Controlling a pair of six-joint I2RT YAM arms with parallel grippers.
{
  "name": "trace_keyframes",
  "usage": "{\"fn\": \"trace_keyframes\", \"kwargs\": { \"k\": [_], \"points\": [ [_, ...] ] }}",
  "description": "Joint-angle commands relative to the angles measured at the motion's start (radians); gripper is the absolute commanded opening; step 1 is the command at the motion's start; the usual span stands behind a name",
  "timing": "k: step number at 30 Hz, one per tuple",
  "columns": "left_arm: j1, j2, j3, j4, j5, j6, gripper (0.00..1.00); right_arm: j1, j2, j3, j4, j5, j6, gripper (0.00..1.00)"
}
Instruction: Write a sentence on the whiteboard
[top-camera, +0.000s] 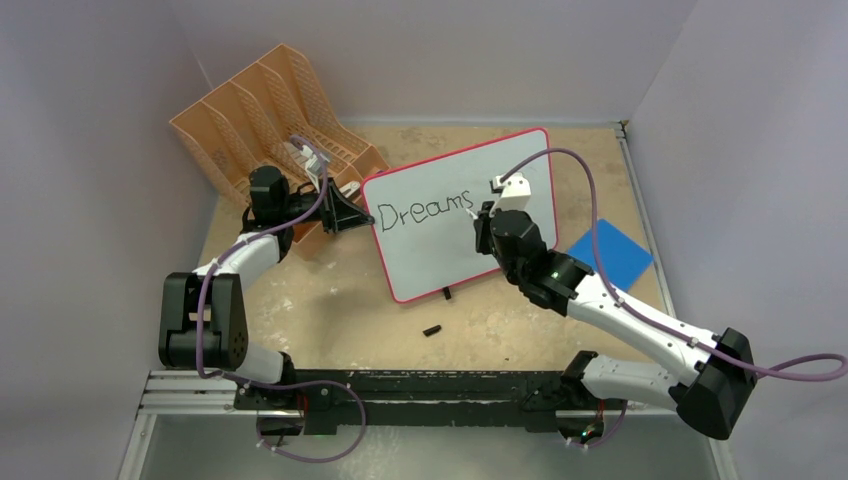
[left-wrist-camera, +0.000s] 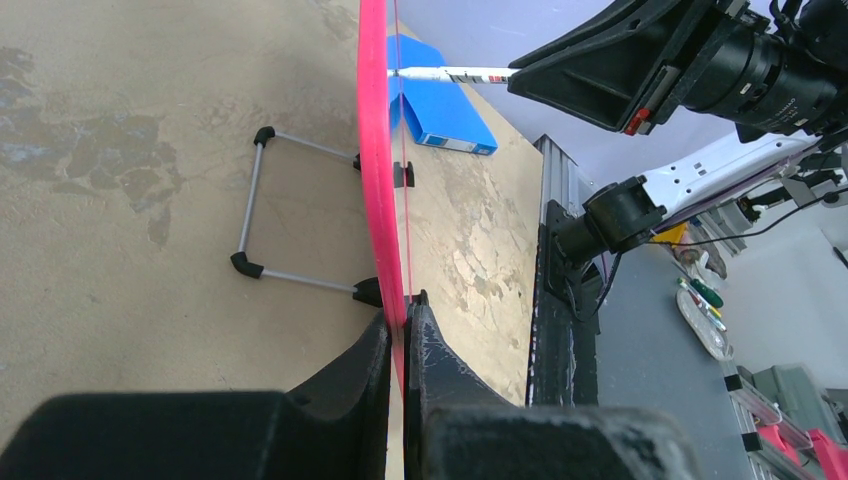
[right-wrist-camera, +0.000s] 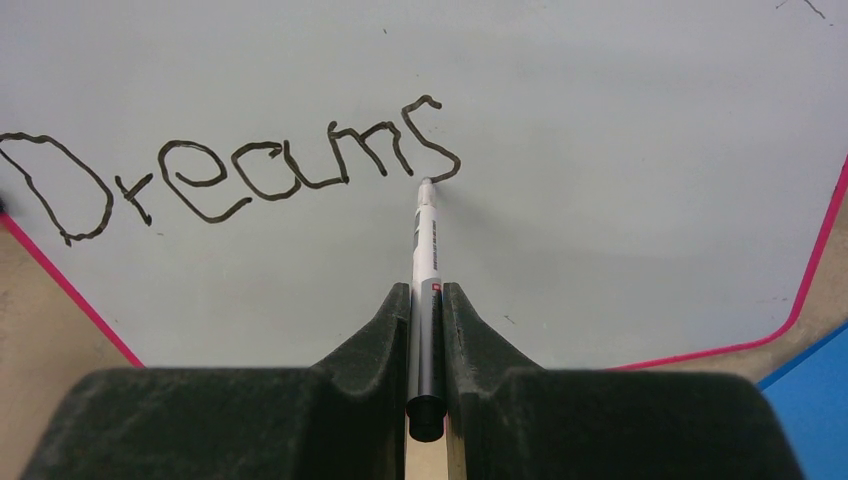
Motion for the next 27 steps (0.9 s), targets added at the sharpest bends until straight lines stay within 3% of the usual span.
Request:
{"fn": "trace_keyframes", "kwargs": {
  "k": [1, 13, 27],
  "points": [
    [-0.011, -0.023, 0.026, 0.016, 0.016, 0.034, 0.00, -0.004, -0.018, 0.011, 0.038, -0.015, -0.004, 0.00],
    [-0.010, -0.020, 0.026, 0.019, 0.011, 0.026, 0.00, -0.003, -0.137, -0.006, 0.038, 0.048, -0.013, 0.00],
    [-0.010, -0.020, 0.026, 0.016, 0.011, 0.028, 0.00, -0.015, -0.125, -0.015, 0.039, 0.122, -0.056, 0.00]
  ]
}}
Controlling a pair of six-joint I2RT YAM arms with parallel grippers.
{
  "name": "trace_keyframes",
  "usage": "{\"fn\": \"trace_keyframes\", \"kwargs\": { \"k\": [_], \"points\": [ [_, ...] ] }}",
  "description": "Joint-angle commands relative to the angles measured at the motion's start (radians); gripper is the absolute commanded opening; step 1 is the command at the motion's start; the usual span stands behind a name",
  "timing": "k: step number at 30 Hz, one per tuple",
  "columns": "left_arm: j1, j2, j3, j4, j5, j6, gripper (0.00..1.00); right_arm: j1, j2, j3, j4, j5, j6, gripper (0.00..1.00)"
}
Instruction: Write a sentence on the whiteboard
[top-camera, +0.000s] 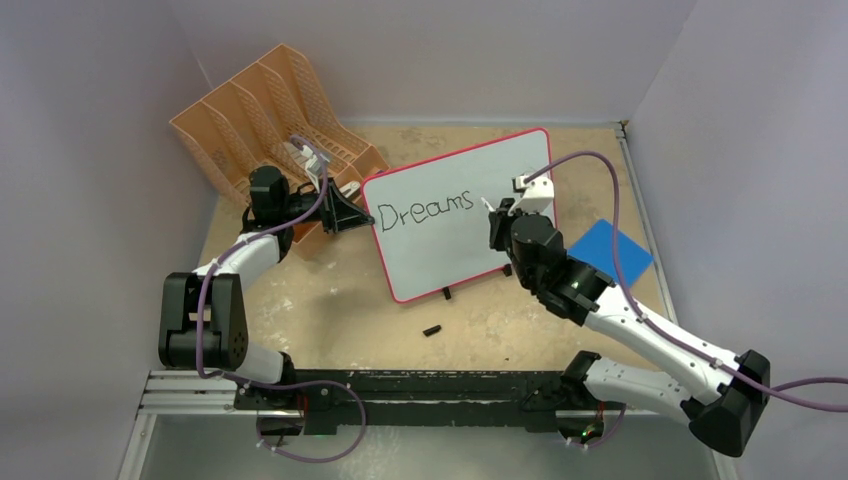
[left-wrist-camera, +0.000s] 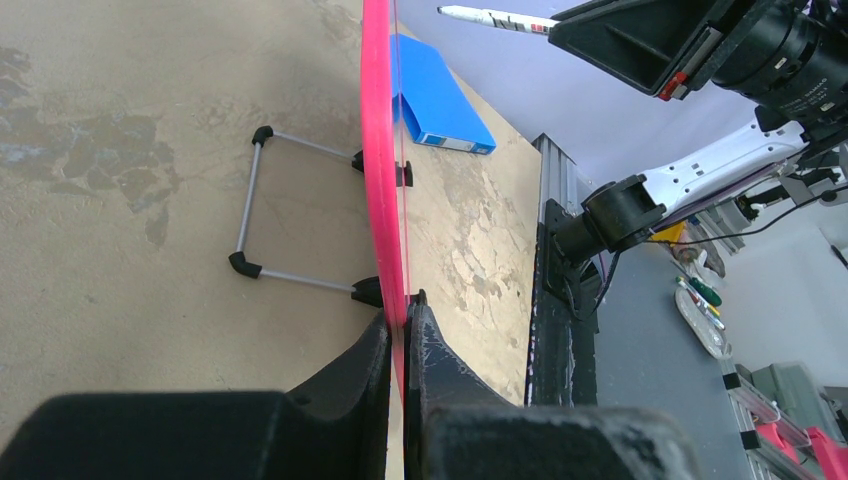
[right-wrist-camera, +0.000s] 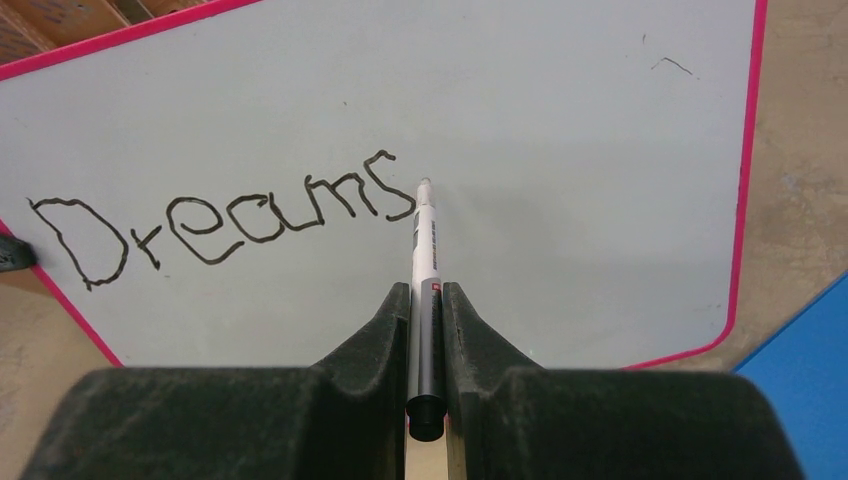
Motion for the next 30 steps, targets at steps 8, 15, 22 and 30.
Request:
{"fn": "trace_keyframes", "kwargs": {
  "k": [8, 15, 22, 30],
  "points": [
    [-0.011, -0.020, 0.028, 0.014, 0.008, 0.029, 0.00, -0.080, -0.029, -0.012, 0.044, -0.016, -0.053, 0.00],
    [-0.010, -0.020, 0.028, 0.011, 0.005, 0.029, 0.00, -0.091, -0.047, -0.017, 0.095, -0.062, -0.090, 0.00],
    [-0.010, -0.020, 0.028, 0.011, 0.002, 0.028, 0.00, -0.054, -0.042, -0.022, 0.104, -0.138, -0.075, 0.00],
    [-0.010, -0.020, 0.028, 0.012, -0.001, 0.028, 0.00, 0.170, 0.007, -0.016, 0.108, -0.028, -0.037, 0.00]
  ]
}}
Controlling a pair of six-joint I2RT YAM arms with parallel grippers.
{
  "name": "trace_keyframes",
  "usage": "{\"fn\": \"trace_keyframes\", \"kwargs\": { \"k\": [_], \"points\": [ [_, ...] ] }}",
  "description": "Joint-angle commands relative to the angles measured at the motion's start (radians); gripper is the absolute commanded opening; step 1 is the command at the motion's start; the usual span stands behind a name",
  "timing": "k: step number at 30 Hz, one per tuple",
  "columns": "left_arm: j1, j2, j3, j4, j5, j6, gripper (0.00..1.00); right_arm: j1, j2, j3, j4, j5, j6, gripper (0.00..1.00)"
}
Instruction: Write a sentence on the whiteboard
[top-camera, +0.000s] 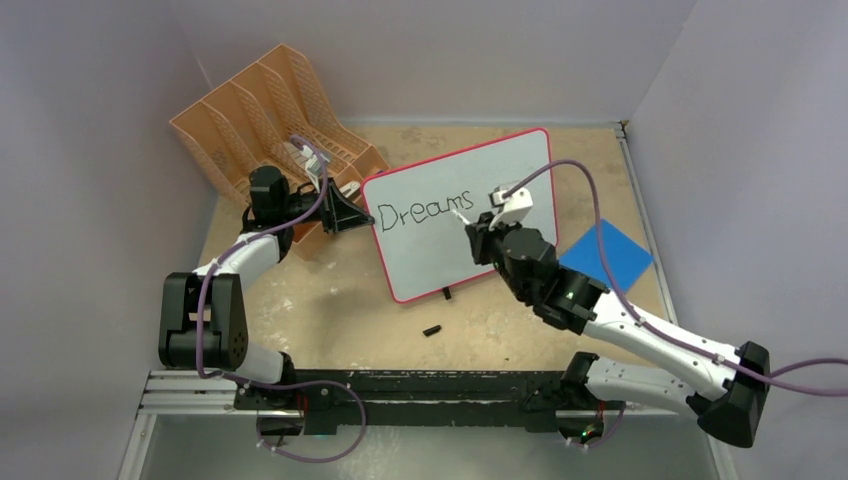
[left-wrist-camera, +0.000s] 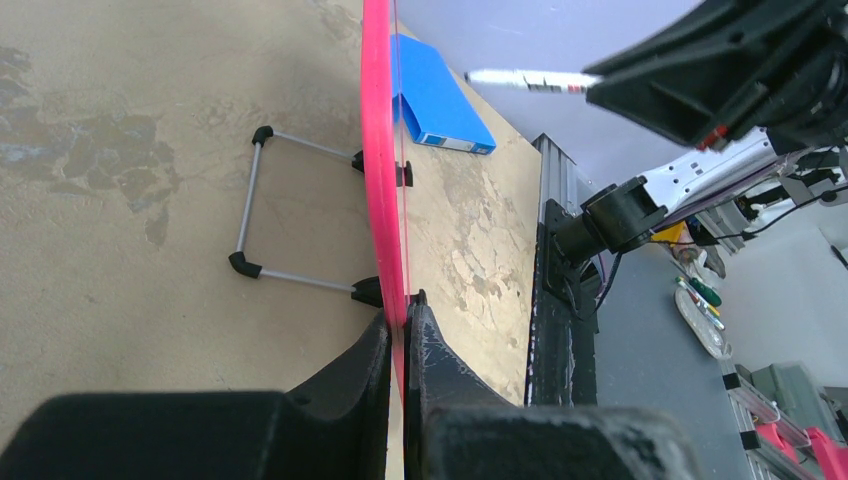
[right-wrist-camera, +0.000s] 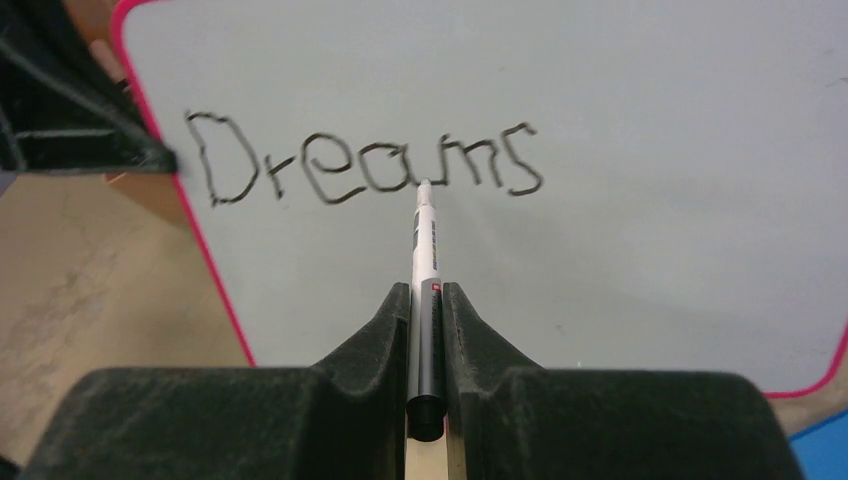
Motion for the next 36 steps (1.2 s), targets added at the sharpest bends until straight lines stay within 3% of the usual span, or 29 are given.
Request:
{"fn": "trace_keyframes", "kwargs": {
  "k": [1, 13, 36],
  "points": [
    [-0.011, -0.021, 0.029, 0.012, -0.001, 0.028, 0.00, 0.100, 0.026, 0.003, 0.055, 0.057, 0.029, 0.00],
    [-0.010, -0.020, 0.028, 0.013, -0.004, 0.026, 0.00, 0.302, 0.161, 0.029, 0.127, 0.132, 0.065, 0.00],
    [-0.010, -0.021, 0.031, 0.010, -0.004, 0.028, 0.00, 0.334, 0.306, 0.095, 0.194, 0.179, 0.074, 0.00]
  ]
}}
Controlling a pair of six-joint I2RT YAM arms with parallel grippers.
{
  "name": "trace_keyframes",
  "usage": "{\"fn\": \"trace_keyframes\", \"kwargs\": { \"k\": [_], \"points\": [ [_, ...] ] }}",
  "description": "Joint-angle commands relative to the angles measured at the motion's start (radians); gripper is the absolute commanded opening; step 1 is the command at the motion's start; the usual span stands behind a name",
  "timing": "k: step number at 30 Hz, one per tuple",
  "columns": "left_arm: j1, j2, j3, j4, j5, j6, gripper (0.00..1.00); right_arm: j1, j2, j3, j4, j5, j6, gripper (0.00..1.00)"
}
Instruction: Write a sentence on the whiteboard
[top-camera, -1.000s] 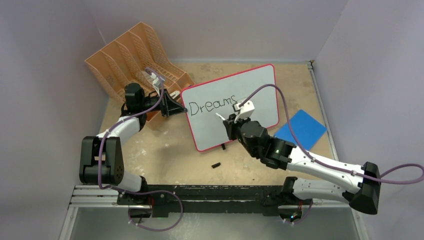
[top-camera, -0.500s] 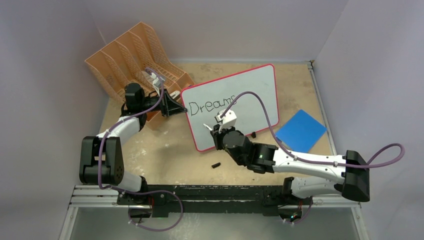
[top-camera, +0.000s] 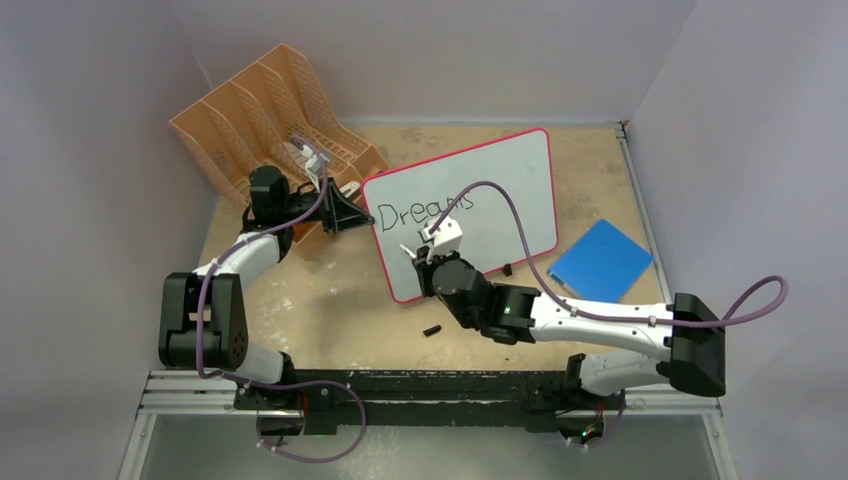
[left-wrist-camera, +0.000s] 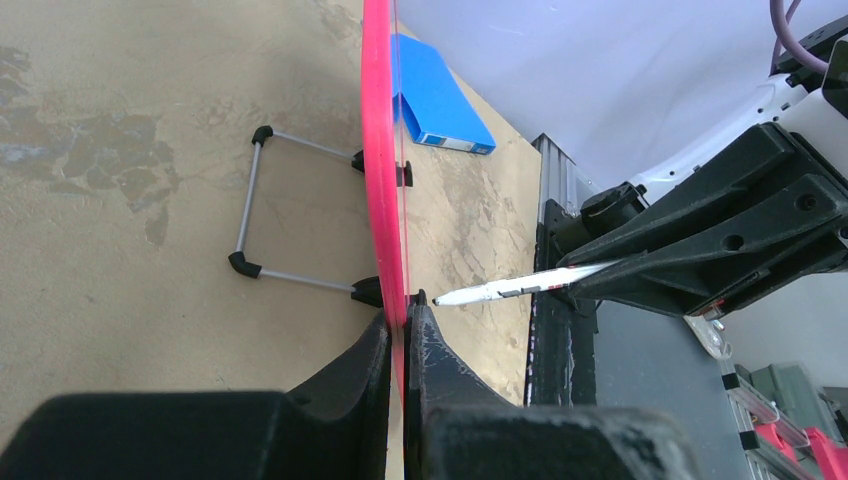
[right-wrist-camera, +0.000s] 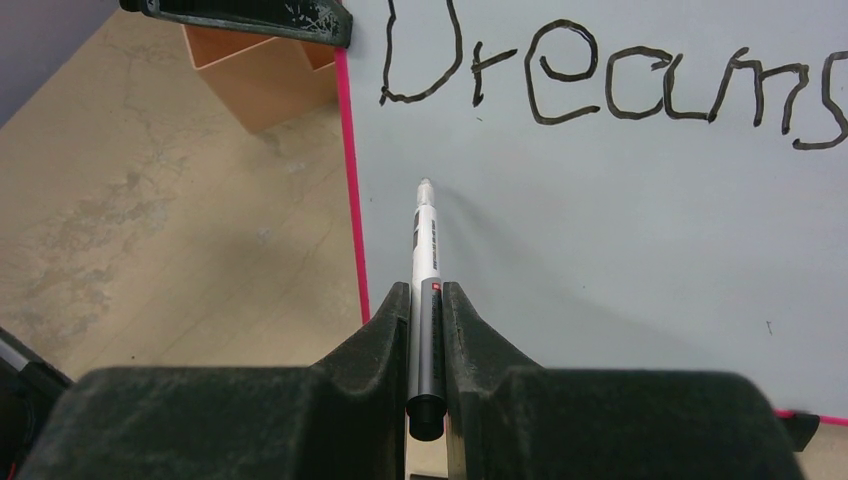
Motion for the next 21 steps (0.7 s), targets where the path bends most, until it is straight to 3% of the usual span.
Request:
{"fn": "trace_keyframes", "kwargs": {
  "k": [1, 21],
  "points": [
    [-0.010, -0.021, 0.030, 0.013, -0.004, 0.027, 0.00, 0.005, 0.009, 0.062, 0.046, 0.048, 0.020, 0.00],
    [-0.010, -0.024, 0.029, 0.011, 0.000, 0.028, 0.00, 0.003, 0.078, 0.082, 0.001, 0.048, 0.044, 0.00]
  ]
}}
